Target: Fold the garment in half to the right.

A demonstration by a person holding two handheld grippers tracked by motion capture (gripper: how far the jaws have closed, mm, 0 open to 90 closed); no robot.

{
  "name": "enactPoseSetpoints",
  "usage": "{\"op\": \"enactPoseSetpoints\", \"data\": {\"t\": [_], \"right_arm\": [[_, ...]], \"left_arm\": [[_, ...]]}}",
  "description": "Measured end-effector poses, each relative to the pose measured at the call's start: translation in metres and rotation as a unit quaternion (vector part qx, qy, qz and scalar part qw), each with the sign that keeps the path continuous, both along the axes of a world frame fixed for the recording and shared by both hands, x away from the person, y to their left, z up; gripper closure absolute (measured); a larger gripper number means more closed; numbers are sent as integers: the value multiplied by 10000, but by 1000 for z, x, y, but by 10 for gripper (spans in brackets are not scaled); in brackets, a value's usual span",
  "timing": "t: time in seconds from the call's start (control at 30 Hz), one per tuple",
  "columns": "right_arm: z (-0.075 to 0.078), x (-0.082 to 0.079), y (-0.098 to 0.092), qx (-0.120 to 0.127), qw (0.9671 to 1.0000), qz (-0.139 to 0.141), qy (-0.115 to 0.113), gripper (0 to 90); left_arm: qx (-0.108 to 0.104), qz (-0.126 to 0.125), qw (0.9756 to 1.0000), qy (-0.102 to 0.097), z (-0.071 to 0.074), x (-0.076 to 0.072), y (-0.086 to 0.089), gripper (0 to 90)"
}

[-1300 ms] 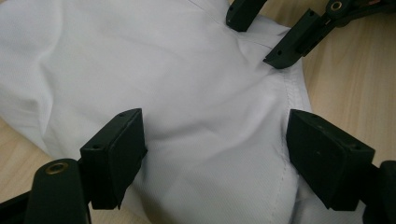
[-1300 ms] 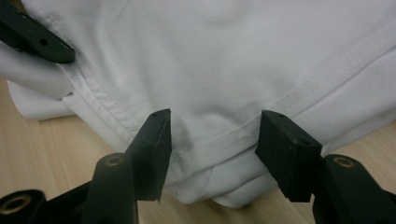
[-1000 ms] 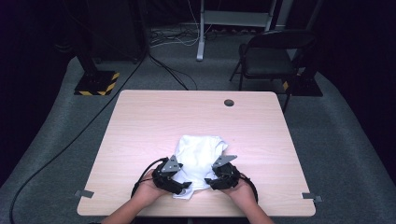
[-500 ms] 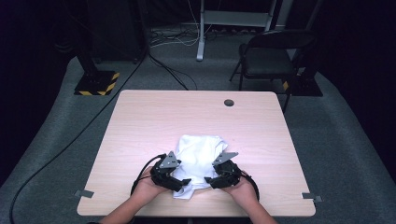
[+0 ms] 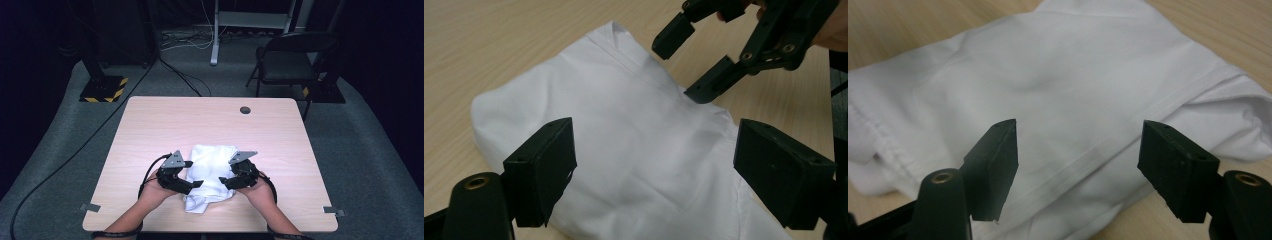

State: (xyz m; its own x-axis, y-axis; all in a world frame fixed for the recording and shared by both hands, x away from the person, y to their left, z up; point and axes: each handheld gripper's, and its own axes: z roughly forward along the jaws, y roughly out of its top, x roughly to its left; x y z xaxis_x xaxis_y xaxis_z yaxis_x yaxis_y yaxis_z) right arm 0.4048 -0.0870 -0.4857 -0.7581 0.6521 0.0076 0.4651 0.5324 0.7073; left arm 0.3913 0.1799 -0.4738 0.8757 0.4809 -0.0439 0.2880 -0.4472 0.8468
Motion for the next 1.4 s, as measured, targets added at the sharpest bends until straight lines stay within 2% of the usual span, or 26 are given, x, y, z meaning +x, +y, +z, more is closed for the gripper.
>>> {"op": "enactPoseSetpoints", "data": {"t": [0.1,0.2,0.4,0.47,0.6,0.67,0.87,1.03,1.17,1.23,1.4], "right_arm": [[-3,13,4,15,9999,-94,84,306],[-9,25,8,13,9997,-124,205,307],[-18,39,12,20,9996,-177,196,290],[-22,41,13,-54,9996,-187,188,290],[-29,42,14,-272,9994,-167,151,292],[-32,43,14,-298,9993,-181,137,292],[-38,45,11,-334,9991,-242,14,291],[-37,48,12,-423,9988,-256,14,291],[-29,51,14,-678,9972,-327,45,277],[-25,49,14,-651,9972,-365,-18,264],[-18,34,16,-530,9984,-138,-172,256]], "left_arm": [[-15,127,9999,9,0,6,3,161],[8,295,9995,107,-5,12,7,153],[90,688,9972,273,-21,21,15,139],[170,694,9970,281,-26,22,15,139],[408,587,9969,322,-36,21,8,140],[492,512,9969,341,-41,21,4,140],[411,545,9961,565,-52,24,0,133],[558,638,9954,456,-53,26,-4,131],[663,726,9945,365,-54,24,-7,131],[693,738,9944,313,-54,23,-8,131],[683,794,9937,392,-54,24,-8,126]]}}
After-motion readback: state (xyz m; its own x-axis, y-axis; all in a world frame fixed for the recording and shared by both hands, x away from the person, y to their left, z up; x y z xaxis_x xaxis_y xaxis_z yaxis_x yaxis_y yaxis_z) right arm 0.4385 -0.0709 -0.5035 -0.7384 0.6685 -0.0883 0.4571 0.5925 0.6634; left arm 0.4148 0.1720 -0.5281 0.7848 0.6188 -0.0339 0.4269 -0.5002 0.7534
